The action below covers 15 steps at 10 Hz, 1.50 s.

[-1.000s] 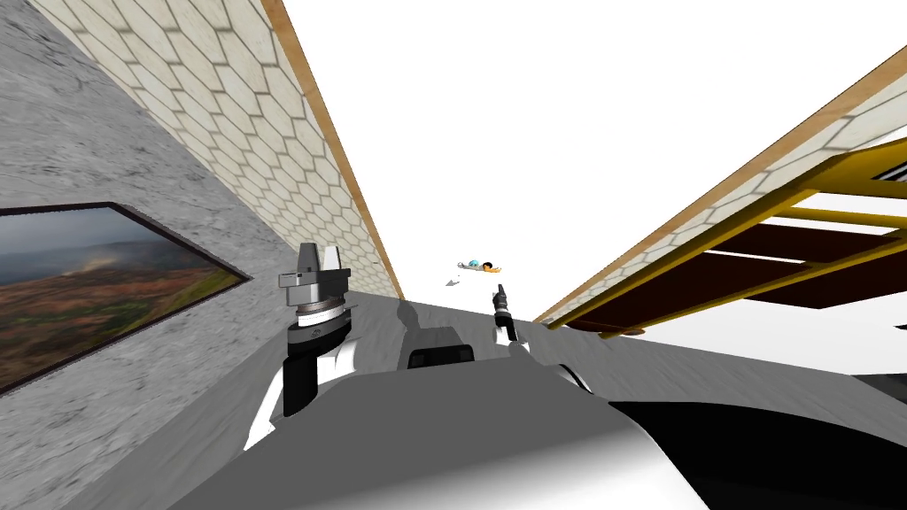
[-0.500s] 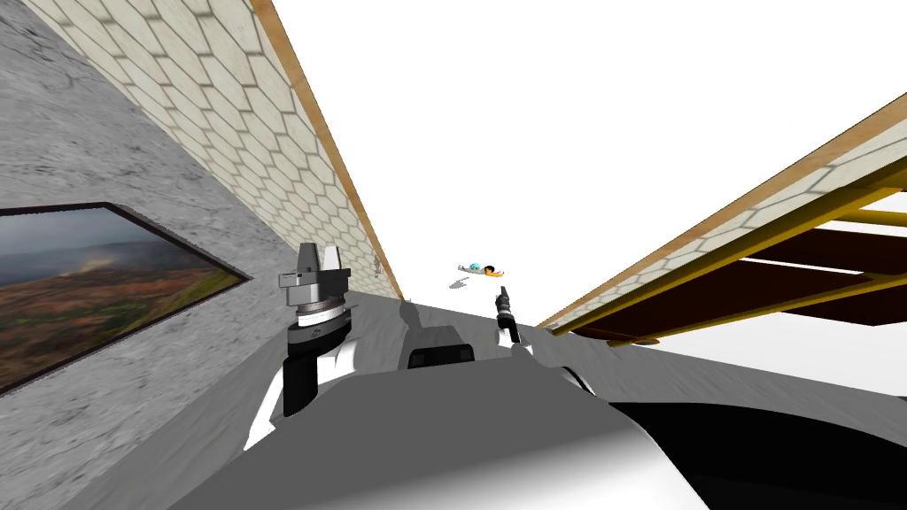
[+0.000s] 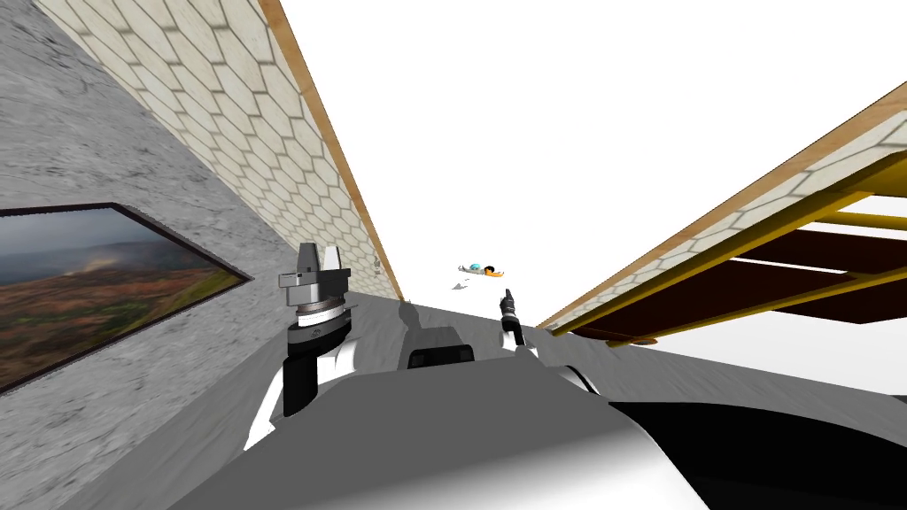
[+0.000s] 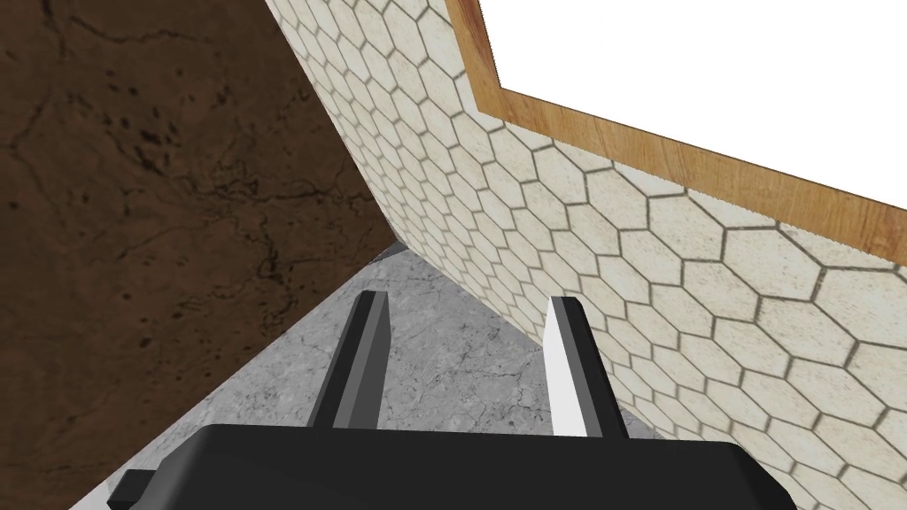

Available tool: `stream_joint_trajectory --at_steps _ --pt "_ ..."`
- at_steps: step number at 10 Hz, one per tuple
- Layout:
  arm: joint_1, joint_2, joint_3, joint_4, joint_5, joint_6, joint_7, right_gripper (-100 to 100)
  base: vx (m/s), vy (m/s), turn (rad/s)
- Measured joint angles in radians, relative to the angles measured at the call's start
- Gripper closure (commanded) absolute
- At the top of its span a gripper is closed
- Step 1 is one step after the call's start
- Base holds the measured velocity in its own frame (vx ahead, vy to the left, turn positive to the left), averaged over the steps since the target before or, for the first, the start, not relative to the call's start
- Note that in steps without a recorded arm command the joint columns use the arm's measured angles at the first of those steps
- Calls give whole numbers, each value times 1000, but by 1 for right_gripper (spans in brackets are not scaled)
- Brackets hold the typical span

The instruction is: Pull the door open

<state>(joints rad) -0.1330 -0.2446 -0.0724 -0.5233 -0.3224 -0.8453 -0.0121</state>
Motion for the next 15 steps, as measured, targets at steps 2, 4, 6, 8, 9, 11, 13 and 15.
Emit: stream_joint_trajectory --at_steps 2,4,6,8,9,11,13,15 --pt "34 -34 -16 17 -12 -10 -20 -100 61 23 10" --pt "65 -58 -31 -12 -23 7 -26 -100 33 2 4" --pt "73 -81 -36 26 -28 -18 -49 -100 96 -26 65" --pt "96 -104 -45 29 -37 -23 -66 -100 152 -42 66" --pt "89 -113 -44 43 -38 -30 -77 -100 186 -62 124" --pt "89 -113 -38 29 -36 -35 -91 -100 174 -64 153" --pt "56 -96 -22 43 -28 -45 -94 -100 190 37 178" --pt "45 -83 -6 13 -19 -43 -100 -100 114 50 39"
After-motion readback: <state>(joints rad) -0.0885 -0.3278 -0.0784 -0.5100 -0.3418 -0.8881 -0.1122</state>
